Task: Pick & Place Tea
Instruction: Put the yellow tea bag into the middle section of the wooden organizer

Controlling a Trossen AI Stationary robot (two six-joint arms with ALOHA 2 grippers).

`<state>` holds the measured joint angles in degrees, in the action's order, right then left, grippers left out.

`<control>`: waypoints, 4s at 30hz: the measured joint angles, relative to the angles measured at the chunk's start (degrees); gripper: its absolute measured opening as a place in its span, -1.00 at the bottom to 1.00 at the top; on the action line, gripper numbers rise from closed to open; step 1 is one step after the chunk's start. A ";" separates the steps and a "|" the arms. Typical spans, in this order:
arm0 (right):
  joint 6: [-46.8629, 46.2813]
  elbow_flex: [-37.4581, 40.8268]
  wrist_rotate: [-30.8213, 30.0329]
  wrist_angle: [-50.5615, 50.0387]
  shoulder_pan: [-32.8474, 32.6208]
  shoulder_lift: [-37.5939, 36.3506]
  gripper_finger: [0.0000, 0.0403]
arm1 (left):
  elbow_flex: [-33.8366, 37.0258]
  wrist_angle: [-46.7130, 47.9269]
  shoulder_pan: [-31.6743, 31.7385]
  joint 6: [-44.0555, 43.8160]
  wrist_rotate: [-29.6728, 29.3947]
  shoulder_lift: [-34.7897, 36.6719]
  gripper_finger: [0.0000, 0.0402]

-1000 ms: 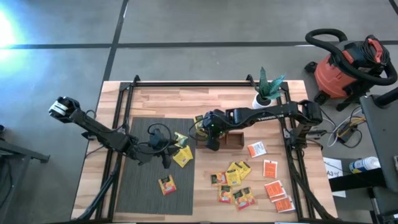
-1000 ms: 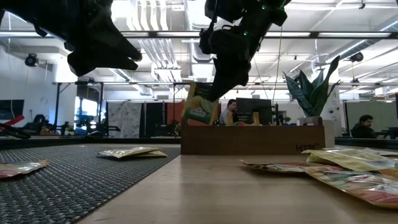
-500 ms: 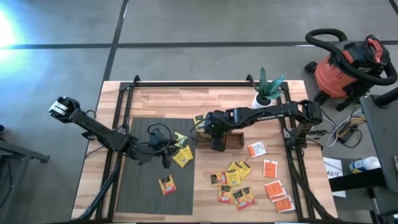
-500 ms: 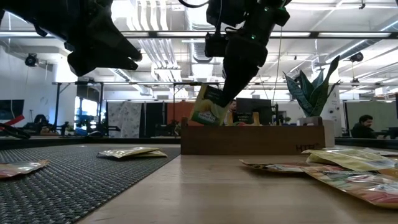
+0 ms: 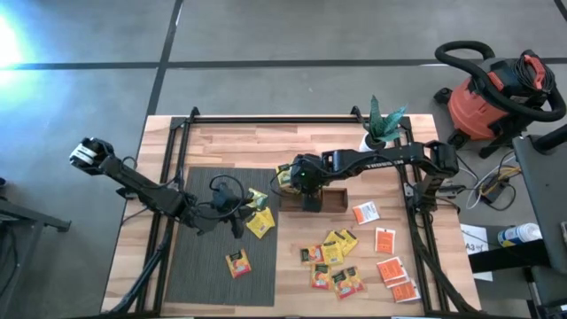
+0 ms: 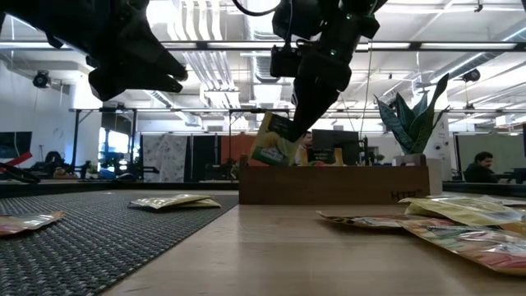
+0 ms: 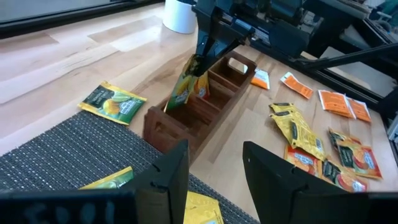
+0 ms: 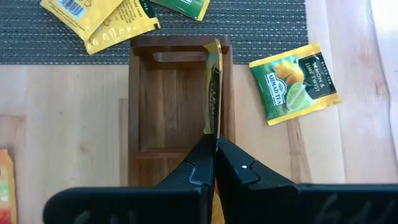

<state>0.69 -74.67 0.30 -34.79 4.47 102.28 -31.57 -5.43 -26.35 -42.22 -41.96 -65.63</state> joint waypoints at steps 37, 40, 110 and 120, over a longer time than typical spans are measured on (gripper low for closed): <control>-5.43 -3.69 4.20 -0.15 1.60 5.96 -0.92 | 0.00 1.70 0.00 -0.02 -0.15 0.00 -0.28; -7.37 -3.69 3.08 0.62 1.60 5.97 -0.83 | 0.00 1.73 0.00 -0.02 -0.15 0.00 -0.28; -36.59 -6.67 11.84 1.74 20.06 4.42 -0.96 | -25.63 6.14 57.75 10.16 68.64 -42.10 -1.00; -31.45 -6.67 16.39 1.60 23.31 4.42 -0.82 | -25.66 7.75 57.75 9.10 66.91 -43.30 -1.00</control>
<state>-30.76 -81.34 16.69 -33.19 27.77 106.69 -57.23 2.32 31.40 -33.12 24.95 -108.92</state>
